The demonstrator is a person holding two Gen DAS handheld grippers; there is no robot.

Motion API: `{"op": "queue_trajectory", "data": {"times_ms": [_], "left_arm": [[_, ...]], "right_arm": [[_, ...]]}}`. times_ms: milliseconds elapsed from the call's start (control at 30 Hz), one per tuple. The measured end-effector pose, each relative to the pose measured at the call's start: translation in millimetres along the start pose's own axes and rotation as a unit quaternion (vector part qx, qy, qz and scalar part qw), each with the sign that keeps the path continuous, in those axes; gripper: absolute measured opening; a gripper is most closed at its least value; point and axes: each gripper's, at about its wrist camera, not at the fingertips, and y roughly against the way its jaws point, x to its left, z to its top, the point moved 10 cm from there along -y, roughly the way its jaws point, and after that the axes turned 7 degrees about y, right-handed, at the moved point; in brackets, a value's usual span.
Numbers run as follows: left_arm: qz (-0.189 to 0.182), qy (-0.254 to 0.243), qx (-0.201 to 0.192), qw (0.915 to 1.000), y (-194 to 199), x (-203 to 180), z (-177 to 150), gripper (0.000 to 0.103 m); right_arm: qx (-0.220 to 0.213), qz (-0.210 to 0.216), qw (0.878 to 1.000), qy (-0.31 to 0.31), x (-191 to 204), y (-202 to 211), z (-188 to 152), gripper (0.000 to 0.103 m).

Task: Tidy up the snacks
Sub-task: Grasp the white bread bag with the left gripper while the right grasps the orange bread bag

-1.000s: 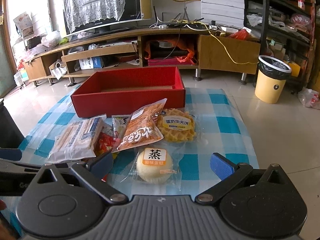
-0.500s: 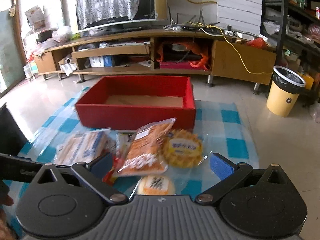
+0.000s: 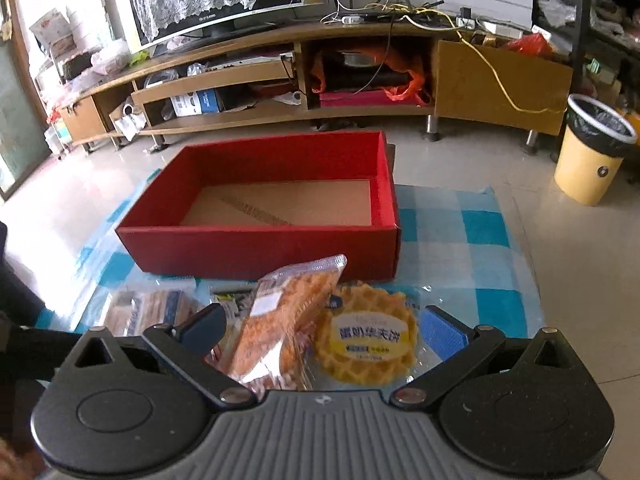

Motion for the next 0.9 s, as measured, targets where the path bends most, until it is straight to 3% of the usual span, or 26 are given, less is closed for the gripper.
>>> {"op": "queue_trajectory", "data": {"times_ms": [200,300,400,500,567,733,800,867,900], "left_arm": [[0.027,-0.063,-0.015,0.9975,-5,-10,-6,0.103],[0.025,-0.061,-0.016,0.9977,-6,-6,-8,0.103],[0.035,-0.06,-0.018,0.9974,-12,3,-8,0.103],[0.004,-0.023,0.008,0.9997,-18,13,-7,0.103],[-0.014,-0.005,0.022,0.9996,-23,18,-7,0.103],[-0.003,-0.044,0.0,0.999,-17,11,-7,0.103],[-0.006,-0.042,0.009,0.999,-16,11,-9,0.101],[-0.018,-0.037,0.018,0.999,-14,12,-7,0.095],[-0.023,-0.032,0.02,0.999,-11,13,-7,0.089]], "right_arm": [[0.025,-0.008,0.999,0.035,15,-22,-7,0.101],[0.039,-0.03,0.997,0.06,21,-35,-12,0.101],[0.056,-0.02,0.996,0.059,25,-47,-16,0.101],[0.091,-0.018,0.995,0.049,22,-62,-24,0.102],[0.117,-0.048,0.991,0.043,16,-70,-32,0.102],[0.147,-0.057,0.987,0.024,1,-74,-34,0.101],[0.137,-0.064,0.988,0.039,0,-67,-31,0.089],[0.119,-0.071,0.988,0.064,2,-57,-26,0.063],[0.111,-0.068,0.989,0.068,2,-52,-25,0.058]]}}
